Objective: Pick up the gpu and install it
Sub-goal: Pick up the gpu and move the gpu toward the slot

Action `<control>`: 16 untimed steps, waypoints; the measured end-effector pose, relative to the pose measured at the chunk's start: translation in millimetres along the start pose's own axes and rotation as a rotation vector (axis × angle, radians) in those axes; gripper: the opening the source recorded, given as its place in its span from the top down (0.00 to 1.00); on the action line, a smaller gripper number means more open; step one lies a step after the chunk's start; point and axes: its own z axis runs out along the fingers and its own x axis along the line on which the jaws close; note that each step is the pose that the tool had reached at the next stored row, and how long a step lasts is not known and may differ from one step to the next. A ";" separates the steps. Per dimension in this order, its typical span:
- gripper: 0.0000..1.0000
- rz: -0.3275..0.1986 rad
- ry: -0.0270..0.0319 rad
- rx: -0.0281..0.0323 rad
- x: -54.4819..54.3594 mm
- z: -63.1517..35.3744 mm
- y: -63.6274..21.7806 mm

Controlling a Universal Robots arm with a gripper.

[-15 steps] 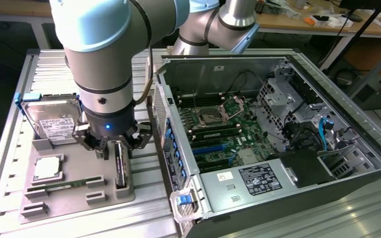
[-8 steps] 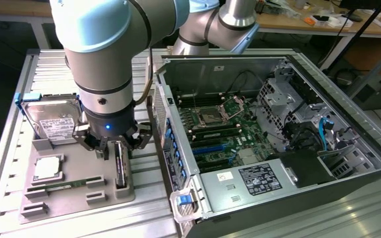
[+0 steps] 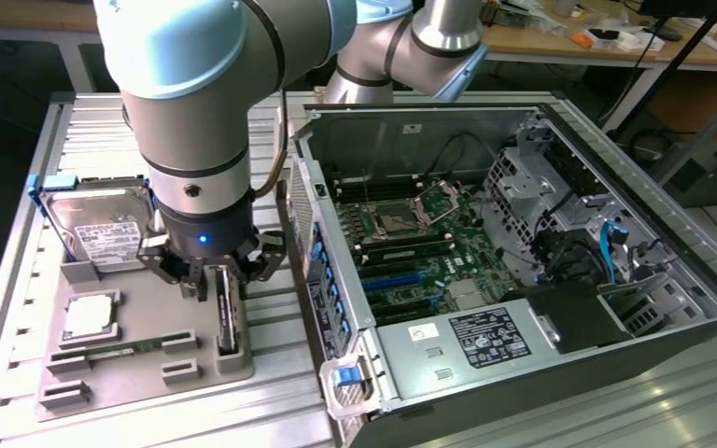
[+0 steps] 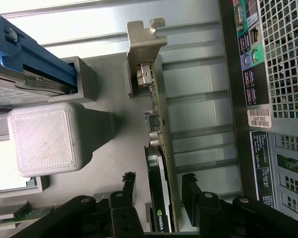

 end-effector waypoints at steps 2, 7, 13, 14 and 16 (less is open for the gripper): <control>0.56 0.000 0.0000 0.0000 0.0 0.0 0.0; 0.56 0.000 -0.0001 -0.0001 -0.2 0.2 0.1; 0.56 0.000 0.0000 0.0000 -1.3 0.3 0.2; 0.56 0.000 -0.0001 0.0000 -1.3 0.3 0.2; 0.56 0.000 0.0000 0.0000 -1.3 0.2 0.2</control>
